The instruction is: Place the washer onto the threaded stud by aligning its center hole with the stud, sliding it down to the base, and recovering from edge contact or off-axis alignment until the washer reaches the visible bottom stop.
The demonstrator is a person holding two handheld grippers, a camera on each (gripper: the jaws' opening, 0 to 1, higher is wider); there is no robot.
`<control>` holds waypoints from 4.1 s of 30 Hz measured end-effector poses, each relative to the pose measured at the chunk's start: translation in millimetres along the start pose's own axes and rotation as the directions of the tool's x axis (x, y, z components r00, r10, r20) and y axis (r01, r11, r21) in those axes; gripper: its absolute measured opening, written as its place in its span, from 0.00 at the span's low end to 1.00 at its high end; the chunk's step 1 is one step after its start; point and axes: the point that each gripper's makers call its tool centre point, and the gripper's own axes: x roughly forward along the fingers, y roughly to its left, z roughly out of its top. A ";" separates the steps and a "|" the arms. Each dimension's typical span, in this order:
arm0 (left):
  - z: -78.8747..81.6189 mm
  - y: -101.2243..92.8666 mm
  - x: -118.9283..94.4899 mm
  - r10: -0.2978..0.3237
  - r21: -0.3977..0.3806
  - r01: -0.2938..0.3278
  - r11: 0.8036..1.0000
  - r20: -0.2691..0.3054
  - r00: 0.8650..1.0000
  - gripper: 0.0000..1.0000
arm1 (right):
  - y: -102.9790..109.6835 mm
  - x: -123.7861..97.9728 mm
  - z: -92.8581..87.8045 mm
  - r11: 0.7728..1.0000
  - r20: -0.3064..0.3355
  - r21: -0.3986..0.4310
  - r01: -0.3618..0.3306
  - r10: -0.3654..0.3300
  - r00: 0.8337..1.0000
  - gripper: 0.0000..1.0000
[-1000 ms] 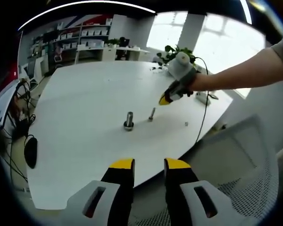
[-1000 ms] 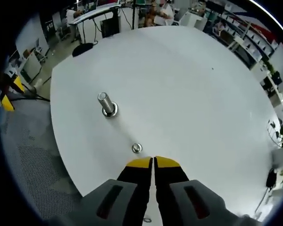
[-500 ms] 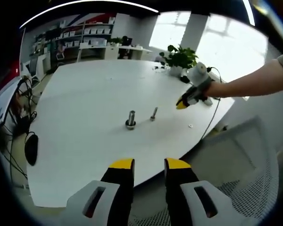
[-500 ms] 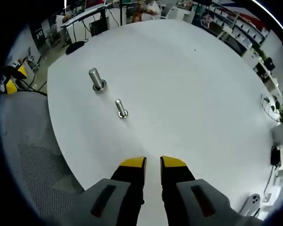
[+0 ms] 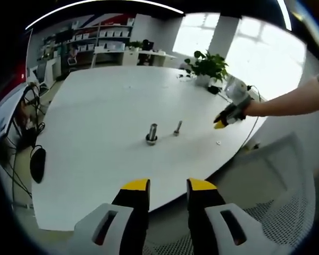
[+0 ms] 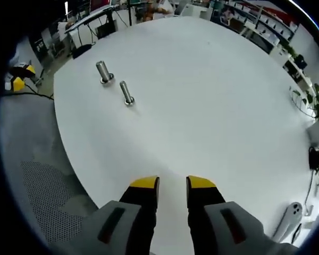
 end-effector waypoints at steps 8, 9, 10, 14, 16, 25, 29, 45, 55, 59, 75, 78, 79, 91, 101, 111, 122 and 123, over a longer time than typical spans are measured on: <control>-1.8 3.2 0.7 0.016 -0.002 -0.016 1.000 -0.012 1.000 0.27 | 13.8 6.5 -34.0 0.999 -0.028 -0.024 -0.043 0.042 0.999 0.27; -1.7 3.6 0.5 0.018 -0.004 -0.018 1.000 -0.011 1.000 0.27 | 15.7 6.7 -36.5 0.998 -0.029 -0.024 -0.050 0.049 0.998 0.27; -1.3 4.4 0.2 0.021 -0.007 -0.021 1.000 -0.009 1.000 0.27 | 18.1 6.5 -39.9 0.998 -0.032 -0.028 -0.057 0.056 0.998 0.27; 0.5 6.5 -0.6 0.029 -0.014 -0.029 0.999 0.002 1.000 0.27 | 22.1 5.1 -44.0 0.996 -0.025 -0.036 -0.076 0.075 0.997 0.28; -0.2 6.8 -0.7 0.033 -0.012 -0.033 0.999 -0.002 0.999 0.27 | 24.8 5.1 -44.1 0.996 -0.018 -0.037 -0.087 0.086 0.996 0.28; -1.9 9.8 -0.8 0.053 -0.013 -0.053 0.999 -0.009 0.999 0.28 | 38.2 13.7 -51.7 0.989 -0.032 -0.086 -0.124 0.122 0.992 0.27; -3.4 8.4 0.1 0.051 -0.002 -0.051 0.999 -0.019 0.999 0.28 | 41.5 16.4 -52.3 0.980 -0.045 -0.139 -0.139 0.134 0.990 0.26; -4.6 7.1 0.5 0.047 0.004 -0.047 0.999 -0.025 0.999 0.28 | 42.6 18.6 -50.2 0.957 -0.084 -0.253 -0.145 0.128 0.988 0.19; -3.5 6.7 0.1 0.048 0.000 -0.048 0.999 -0.018 0.999 0.28 | 43.4 19.5 -48.4 0.957 -0.106 -0.255 -0.136 0.112 0.988 0.16; -4.3 7.8 -0.1 0.053 -0.002 -0.053 0.999 -0.022 0.998 0.28 | 43.6 20.5 -47.9 0.956 -0.136 -0.258 -0.142 0.110 0.985 0.15; -4.2 9.2 -0.3 0.059 -0.001 -0.059 0.998 -0.022 0.998 0.28 | 43.2 21.2 -48.1 0.961 -0.155 -0.244 -0.129 0.092 0.984 0.14; -4.4 9.0 -0.3 0.057 0.002 -0.057 0.998 -0.023 0.998 0.28 | 43.1 21.2 -48.2 0.964 -0.153 -0.235 -0.123 0.088 0.984 0.14; -4.4 8.8 -0.3 0.056 0.003 -0.056 0.998 -0.023 0.998 0.28 | 43.5 20.9 -48.0 0.965 -0.148 -0.235 -0.119 0.085 0.985 0.14; -3.6 8.3 -0.1 0.050 0.002 -0.050 0.999 -0.019 0.999 0.28 | 44.7 24.6 -19.8 0.983 -0.104 -0.138 -0.119 0.105 0.989 0.13; -0.8 8.4 -0.7 0.043 -0.005 -0.043 0.999 -0.002 0.999 0.28 | 59.0 20.6 44.9 0.981 -0.006 -0.147 -0.126 0.127 0.992 0.13; 3.8 8.4 -2.5 0.041 -0.009 -0.041 0.999 0.024 0.999 0.28 | 65.5 18.9 94.7 0.973 0.045 -0.198 -0.117 0.128 0.991 0.13; 6.4 8.4 -3.3 0.043 -0.012 -0.043 0.999 0.040 0.998 0.28 | 70.8 24.2 131.7 0.959 0.064 -0.262 -0.110 0.131 0.989 0.13; 6.6 8.4 -3.4 0.043 -0.012 -0.042 0.999 0.041 0.998 0.28 | 72.0 25.6 135.2 0.958 0.065 -0.263 -0.116 0.138 0.988 0.13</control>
